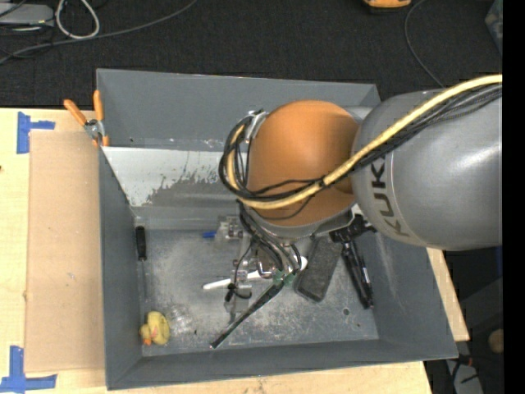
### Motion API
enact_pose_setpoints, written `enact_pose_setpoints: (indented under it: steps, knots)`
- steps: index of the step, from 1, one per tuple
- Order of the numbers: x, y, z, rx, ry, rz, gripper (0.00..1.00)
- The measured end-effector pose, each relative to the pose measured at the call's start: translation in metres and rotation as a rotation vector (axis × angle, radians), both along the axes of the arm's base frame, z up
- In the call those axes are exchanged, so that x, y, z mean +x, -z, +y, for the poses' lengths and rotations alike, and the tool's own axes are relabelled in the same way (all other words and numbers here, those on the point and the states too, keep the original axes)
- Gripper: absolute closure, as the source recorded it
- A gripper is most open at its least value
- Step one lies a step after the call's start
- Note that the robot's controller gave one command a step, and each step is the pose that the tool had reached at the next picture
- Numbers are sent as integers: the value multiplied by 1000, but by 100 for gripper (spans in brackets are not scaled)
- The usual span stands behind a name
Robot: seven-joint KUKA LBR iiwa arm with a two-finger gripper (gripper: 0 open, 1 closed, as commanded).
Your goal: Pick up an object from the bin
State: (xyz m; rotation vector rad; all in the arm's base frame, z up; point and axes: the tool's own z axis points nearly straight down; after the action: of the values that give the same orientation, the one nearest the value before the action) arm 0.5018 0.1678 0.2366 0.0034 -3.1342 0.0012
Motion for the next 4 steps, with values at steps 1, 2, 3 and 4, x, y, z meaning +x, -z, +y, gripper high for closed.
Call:
enact_pose_setpoints:
  steps: [1, 2, 3, 4]
  knots:
    - [2, -3, -1, 1, 5, -6, 0]
    - [16, 49, -23, 4, -238, -12, 0]
    - [47, 74, -75, 3, -187, -6, 0]
    - [50, 94, -95, 5, -483, 0, 0]
